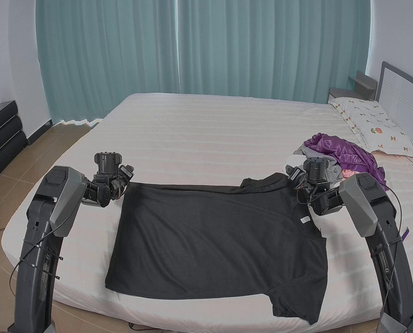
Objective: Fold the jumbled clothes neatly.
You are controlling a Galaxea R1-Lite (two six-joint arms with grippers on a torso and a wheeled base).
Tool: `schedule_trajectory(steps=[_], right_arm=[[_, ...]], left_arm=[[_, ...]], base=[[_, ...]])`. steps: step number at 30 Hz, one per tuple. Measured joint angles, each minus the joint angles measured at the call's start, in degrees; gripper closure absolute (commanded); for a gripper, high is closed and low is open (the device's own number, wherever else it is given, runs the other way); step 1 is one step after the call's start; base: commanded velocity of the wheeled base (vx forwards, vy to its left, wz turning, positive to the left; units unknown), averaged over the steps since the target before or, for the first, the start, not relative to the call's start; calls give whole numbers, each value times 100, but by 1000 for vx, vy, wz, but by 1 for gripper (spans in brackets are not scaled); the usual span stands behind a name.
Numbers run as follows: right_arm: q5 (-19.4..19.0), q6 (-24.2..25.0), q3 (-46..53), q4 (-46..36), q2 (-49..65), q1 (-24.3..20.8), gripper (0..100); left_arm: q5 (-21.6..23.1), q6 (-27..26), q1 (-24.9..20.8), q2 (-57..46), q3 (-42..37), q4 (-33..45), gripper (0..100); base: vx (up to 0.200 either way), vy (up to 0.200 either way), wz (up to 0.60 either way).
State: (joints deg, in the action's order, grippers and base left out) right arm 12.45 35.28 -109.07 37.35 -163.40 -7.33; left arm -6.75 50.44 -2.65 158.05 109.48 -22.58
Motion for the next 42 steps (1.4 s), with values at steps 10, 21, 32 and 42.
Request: schedule_trajectory(steps=[10, 21, 32, 42], right_arm=[[-121, 514, 1257, 33, 786, -2, 0], [-1046, 1012, 3956, 80, 2459, 28, 0], [-2148, 1079, 6935, 463, 4323, -6, 0], [-2580, 1136, 9077, 1465, 5243, -50, 0]], left_arm=[[30, 183, 116, -215, -330, 9, 0], [655, 569, 274, -1438, -1993, -27, 0], [1680, 662, 377, -3313, -4763, -104, 0], [2328, 717, 302, -4712, -6944, -134, 0]], base=[[0, 0, 0], [0, 0, 0], [0, 0, 0], [-160, 0, 0]])
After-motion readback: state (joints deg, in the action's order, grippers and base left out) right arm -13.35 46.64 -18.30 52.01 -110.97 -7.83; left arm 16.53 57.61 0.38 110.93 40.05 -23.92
